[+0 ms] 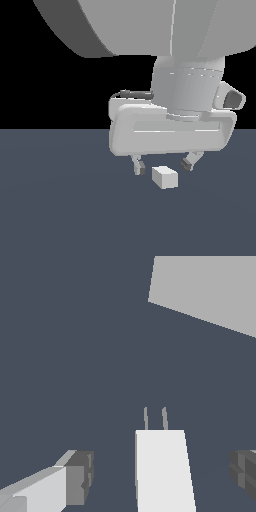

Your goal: Plug the charger into the wall socket.

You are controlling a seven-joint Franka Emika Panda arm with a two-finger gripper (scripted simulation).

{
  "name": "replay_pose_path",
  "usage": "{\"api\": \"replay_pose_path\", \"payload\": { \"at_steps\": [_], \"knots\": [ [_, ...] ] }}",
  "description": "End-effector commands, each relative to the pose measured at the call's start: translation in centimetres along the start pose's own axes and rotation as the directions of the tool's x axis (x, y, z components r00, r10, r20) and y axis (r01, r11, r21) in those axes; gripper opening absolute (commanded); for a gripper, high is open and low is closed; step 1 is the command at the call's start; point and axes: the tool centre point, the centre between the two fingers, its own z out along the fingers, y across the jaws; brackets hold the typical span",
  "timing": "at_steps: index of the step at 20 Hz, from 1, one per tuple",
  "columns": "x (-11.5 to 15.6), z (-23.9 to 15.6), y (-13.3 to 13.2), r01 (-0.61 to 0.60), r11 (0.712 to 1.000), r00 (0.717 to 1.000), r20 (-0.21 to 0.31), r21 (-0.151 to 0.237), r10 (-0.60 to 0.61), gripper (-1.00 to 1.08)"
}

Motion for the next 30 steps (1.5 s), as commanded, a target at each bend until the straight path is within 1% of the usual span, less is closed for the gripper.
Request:
{"api": "replay_pose_path", "payload": {
  "at_steps": [1,7,8,21,25,30],
  "knots": [
    [-0.3,0.9,0.0,0.000,1.000,1.000,0.000,0.000,0.000,1.00],
    [-0.6,1.7,0.0,0.000,1.000,1.000,0.000,0.000,0.000,1.00],
    [-0.6,1.7,0.0,0.000,1.000,1.000,0.000,0.000,0.000,-1.00],
    [-0.5,1.5,-0.2,-0.004,1.000,1.000,0.000,-0.001,0.004,-1.00],
    [-0.2,0.9,-0.2,-0.038,0.999,0.999,-0.002,-0.013,0.038,-1.00],
    [0.7,-0.3,-0.1,-0.109,0.993,0.994,-0.006,-0.039,0.108,-1.00]
  ]
}}
